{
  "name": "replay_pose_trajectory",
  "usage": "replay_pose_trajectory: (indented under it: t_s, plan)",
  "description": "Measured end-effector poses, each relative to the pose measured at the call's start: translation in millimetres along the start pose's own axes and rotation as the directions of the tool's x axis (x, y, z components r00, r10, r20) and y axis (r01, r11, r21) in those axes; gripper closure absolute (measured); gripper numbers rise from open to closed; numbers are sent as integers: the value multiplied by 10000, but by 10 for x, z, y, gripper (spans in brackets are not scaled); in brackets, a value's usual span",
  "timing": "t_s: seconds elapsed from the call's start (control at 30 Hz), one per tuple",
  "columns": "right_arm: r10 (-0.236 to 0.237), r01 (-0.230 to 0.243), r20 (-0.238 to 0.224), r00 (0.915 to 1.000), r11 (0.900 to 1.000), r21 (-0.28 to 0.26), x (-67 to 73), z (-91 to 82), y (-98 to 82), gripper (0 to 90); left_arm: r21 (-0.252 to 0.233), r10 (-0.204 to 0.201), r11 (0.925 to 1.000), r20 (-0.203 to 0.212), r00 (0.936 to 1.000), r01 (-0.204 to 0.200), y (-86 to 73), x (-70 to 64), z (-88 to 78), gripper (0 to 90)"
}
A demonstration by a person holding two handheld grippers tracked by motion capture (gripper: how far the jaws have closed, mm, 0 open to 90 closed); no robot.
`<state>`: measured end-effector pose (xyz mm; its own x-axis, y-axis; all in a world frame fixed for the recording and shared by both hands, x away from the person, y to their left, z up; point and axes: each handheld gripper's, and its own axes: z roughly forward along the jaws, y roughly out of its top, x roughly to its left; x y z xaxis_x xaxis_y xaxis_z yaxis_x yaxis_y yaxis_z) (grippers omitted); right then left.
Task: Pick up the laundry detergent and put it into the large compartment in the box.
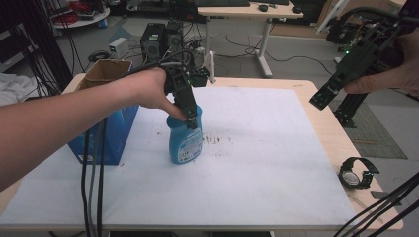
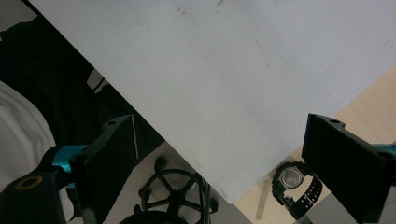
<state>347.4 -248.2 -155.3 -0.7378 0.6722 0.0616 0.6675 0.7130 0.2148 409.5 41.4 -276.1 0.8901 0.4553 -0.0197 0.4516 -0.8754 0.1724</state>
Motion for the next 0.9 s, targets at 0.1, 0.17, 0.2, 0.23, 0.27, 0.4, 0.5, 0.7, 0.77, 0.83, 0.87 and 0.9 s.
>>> replay_pose_trajectory:
  t_s: [0.1,0.17,0.2,0.23,0.27,0.4,0.5,0.7,0.77,0.83,0.87,0.9]
  plan:
    - [2,-2,-15,10000,10000,9,-2,-1,-6,97,17,-54,10000,-13,10000,54,1,-3,-1,294]
    - [-24,24,-21,10000,10000,-27,-4,-1,-8,97,50,-19,10000,-12,10000,19,3,-4,-5,305]
    - [-30,30,-17,10000,10000,-23,-5,-3,-10,97,67,-26,10000,-8,10000,26,5,-5,-8,305]
    - [-20,20,-17,10000,10000,-10,-5,-4,-11,97,50,-62,10000,-25,10000,62,6,-6,-9,306]
    - [0,0,-15,10000,10000,-17,-4,-4,-12,97,43,-53,10000,-32,10000,53,6,-6,-12,307]
    - [3,-3,-9,10000,10000,-15,-13,-3,-19,97,48,-13,10000,-73,10000,13,13,-6,-22,317]
    - [-13,13,-15,10000,10000,-26,-19,4,-22,97,72,-43,10000,-87,10000,44,18,-8,-18,326]
    - [32,-32,-40,10000,10000,-14,-25,10,-26,97,181,-68,9998,-181,9998,71,23,-15,-10,344]
    - [10,-10,-45,10000,10000,-41,-30,11,-29,97,194,-94,9998,-188,9998,97,24,-14,-8,350]
    - [71,-71,-53,10000,10000,-26,-29,10,-30,97,236,-78,9997,-230,9997,83,28,-19,-4,351]
    - [55,-55,-62,10000,10000,-35,-31,11,-31,97,216,-91,9997,-239,9997,96,29,-21,-2,353]
    - [76,-77,-62,10000,10000,-38,-31,12,-31,97,215,-104,9997,-242,9997,109,30,-21,-2,353]
